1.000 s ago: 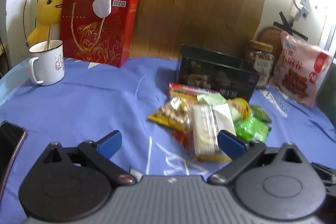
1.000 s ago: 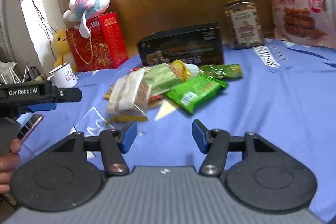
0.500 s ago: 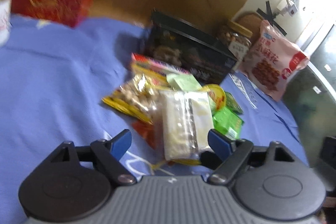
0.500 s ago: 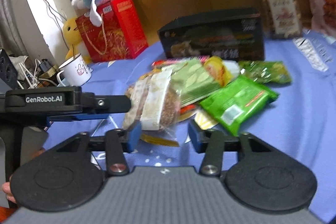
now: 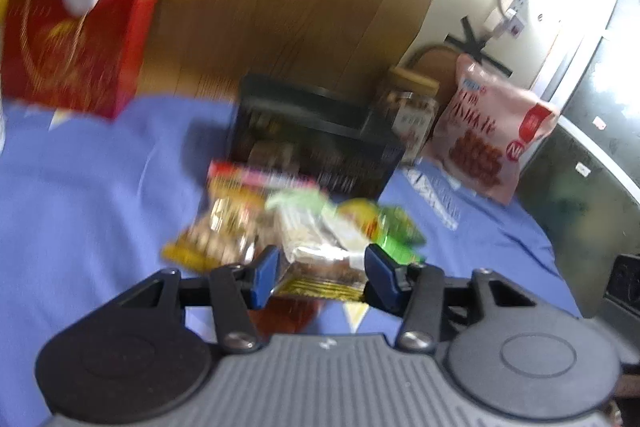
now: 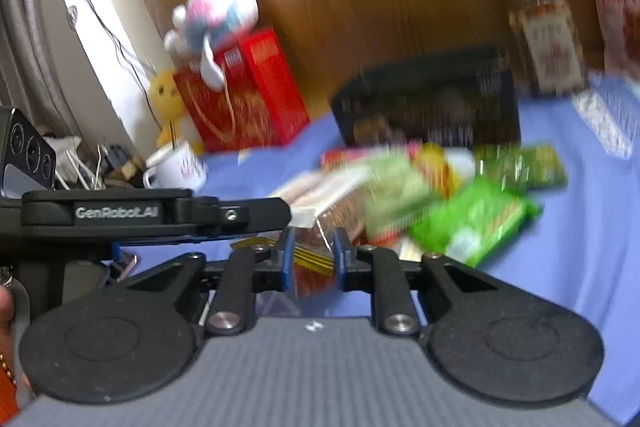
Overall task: Organize snacks
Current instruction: 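Grasp the clear pastry bag with the left tool, then carry the pastry bag into the black tin box and open left tool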
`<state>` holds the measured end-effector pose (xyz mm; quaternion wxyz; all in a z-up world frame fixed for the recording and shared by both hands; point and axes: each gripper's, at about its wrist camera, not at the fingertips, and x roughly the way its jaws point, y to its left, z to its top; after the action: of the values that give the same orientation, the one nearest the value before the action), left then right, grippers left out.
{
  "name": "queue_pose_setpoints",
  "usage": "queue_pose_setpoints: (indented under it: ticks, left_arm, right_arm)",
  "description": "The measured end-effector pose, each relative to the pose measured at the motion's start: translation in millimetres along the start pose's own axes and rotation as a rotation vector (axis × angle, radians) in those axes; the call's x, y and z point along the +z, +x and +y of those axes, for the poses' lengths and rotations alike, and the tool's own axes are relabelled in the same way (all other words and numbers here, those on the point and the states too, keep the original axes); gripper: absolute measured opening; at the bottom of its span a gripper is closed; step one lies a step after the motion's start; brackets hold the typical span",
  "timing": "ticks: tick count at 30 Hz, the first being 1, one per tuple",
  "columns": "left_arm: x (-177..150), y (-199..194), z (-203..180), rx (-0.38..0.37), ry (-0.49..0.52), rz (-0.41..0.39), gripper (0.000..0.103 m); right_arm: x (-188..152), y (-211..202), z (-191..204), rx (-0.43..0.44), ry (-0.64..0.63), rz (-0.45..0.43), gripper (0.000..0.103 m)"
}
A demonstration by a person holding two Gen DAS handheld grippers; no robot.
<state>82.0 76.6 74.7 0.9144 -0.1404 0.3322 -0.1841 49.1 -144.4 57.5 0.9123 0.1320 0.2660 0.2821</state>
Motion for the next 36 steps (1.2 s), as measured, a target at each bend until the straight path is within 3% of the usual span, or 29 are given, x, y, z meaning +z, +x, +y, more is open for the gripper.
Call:
queue_pose_setpoints:
  ticks: [5,9,19,22,23,24,29,32,36]
  left_arm:
    - [42.7,24.1,-12.8,-0.009,0.038,-0.040,0.047]
    - [55.3,34.5,-17.8,0.003,0.047,-0.034,0.047]
    - [2.2,25.1,-13.4,-0.055,0.097,0.102,0.057]
    - [-1.1,19.7,-12.3,0.002,0.136,0.062,0.074]
    - [1.1,19.9,-9.7,0.028,0.131,0.051,0.074]
    - [4.2,21.2,-7.6,0.039,0.122,0.050,0.074]
    - [3.8,33.2,-4.9,0.036,0.137,0.111,0.069]
    - [-8.3,34.3,-4.4,0.011,0.158,0.163,0.057]
    - [-26.9,37.7,-6.6,0.003,0.198,0.232,0.055]
  right_arm:
    - [29.5,15.8,-16.4,-0.014,0.031,-0.047,0.020]
    - [41.9,24.2,-29.1,0.000,0.077,-0.041,0.019]
    - [-16.4,5.2,-31.1,0.030,0.016,0.087,0.022]
    - [-25.2,3.4,-36.2,-0.011,0.003,0.098,0.041]
    - [-26.5,4.0,-37.3,-0.027,-0.003,0.102,0.054]
    - [-27.5,4.3,-37.8,-0.036,-0.011,0.106,0.058]
    - [-30.2,3.8,-25.0,-0.018,-0.115,0.141,0.060]
    - [-34.3,1.2,-18.7,0.021,-0.179,0.166,0.062]
    - [-44.7,13.5,-11.1,0.014,-0.248,0.236,0.063]
